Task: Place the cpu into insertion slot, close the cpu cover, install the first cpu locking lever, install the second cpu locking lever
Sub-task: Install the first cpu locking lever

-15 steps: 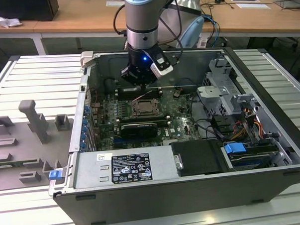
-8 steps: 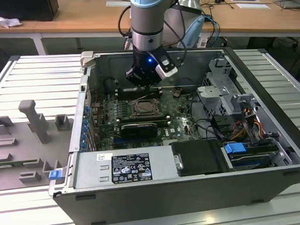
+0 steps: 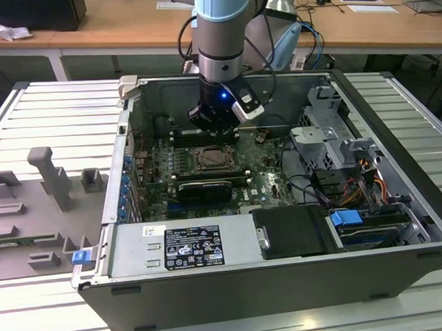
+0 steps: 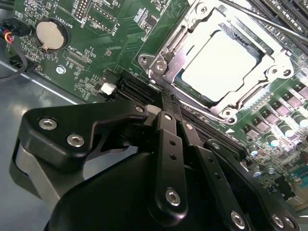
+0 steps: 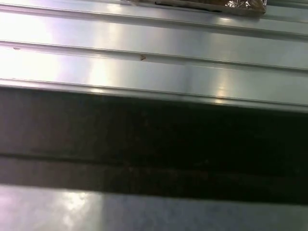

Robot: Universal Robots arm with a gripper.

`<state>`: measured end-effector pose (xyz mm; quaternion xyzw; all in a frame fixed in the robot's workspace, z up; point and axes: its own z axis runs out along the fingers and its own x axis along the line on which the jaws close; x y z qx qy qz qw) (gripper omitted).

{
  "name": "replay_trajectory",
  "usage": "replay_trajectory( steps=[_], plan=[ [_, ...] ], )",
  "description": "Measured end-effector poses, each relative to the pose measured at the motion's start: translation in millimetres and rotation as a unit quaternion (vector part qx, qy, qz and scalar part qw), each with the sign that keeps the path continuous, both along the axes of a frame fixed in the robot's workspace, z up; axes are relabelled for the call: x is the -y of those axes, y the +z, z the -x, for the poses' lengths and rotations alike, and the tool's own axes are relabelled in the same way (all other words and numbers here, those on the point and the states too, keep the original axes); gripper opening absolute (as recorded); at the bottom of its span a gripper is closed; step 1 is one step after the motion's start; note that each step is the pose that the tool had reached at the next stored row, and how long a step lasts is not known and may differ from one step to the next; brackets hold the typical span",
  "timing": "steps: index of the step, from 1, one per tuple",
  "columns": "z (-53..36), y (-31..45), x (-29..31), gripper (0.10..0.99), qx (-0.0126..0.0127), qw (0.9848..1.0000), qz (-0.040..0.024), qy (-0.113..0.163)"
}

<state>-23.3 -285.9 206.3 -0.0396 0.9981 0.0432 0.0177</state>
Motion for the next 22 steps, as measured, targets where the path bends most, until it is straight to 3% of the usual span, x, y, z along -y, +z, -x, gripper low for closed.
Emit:
replay_trajectory(
  steps=[8,16,19,22],
  plan=[
    [-1.4,-2.9,0.0,0.106,-0.0004,1.0,0.0056,0.0],
    [-2.0,-5.7,-0.5,0.106,-0.0005,1.0,0.006,0.0],
    [-2.1,-4.2,-1.5,0.106,-0.0003,1.0,0.0056,0.0],
    [-2.0,2.3,-1.5,0.106,-0.0004,1.0,0.0057,0.0]
  ],
)
